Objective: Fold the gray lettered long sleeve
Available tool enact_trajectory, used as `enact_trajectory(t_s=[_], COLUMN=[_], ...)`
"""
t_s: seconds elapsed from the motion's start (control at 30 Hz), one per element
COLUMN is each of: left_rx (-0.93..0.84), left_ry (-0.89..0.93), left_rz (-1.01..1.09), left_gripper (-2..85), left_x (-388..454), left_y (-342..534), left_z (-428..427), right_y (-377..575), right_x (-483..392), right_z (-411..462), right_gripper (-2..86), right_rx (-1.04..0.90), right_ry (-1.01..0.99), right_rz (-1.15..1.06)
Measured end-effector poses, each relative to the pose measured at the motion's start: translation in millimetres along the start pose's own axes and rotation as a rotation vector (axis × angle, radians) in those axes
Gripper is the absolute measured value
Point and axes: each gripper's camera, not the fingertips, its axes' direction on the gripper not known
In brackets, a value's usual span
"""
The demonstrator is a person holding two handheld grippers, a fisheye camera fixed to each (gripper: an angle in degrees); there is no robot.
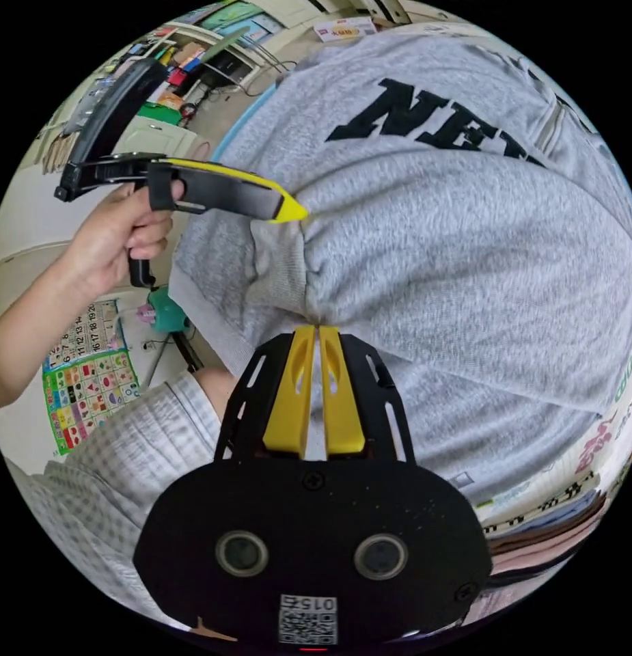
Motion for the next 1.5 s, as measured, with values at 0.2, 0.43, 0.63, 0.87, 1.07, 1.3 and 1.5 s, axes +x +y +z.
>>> enact_trajectory(t_s=[0.2,0.43,0.63,0.87,1.07,1.3,1.5], left_rx=[0.344,0.790,0.787,0.624,0.724,1.072,1.087], left_ry=[0.537,0.720,0.850,0.733,0.614,0.369,0.223], left_rz=[-0.276,-0.990,-1.163,-1.196,-1.230,-0.690,0.083], left_gripper=[6.2,13.1,14.7,15.6,3.4,-0.2,-0.3], left_x=[-148.3,-369.9,-455.7,-490.2,-476.9,-381.3,-157.4], left_y=[51.6,133.7,113.8,83.7,84.6,85.3,74.6], left_z=[-72.5,-104.2,-76.8,-65.5,-80.7,-193.8,-265.1], right_y=[-55.0,-218.1,-340.2,-342.6,-316.8,-222.2,-56.3], right_x=[-19.0,-71.4,-105.5,-89.9,-58.9,21.6,119.3], right_z=[-130.1,-251.4,-246.4,-213.1,-200.2,-208.2,-202.5], right_gripper=[1.1,8.2,9.5,5.4,0.9,0.4,0.6], right_rx=[-0.004,0.251,0.248,0.154,0.134,0.306,0.539], right_ry=[-0.013,0.099,0.169,0.226,0.134,-0.083,-0.215], right_rz=[0.005,-0.165,-0.265,-0.303,-0.295,-0.118,0.195])
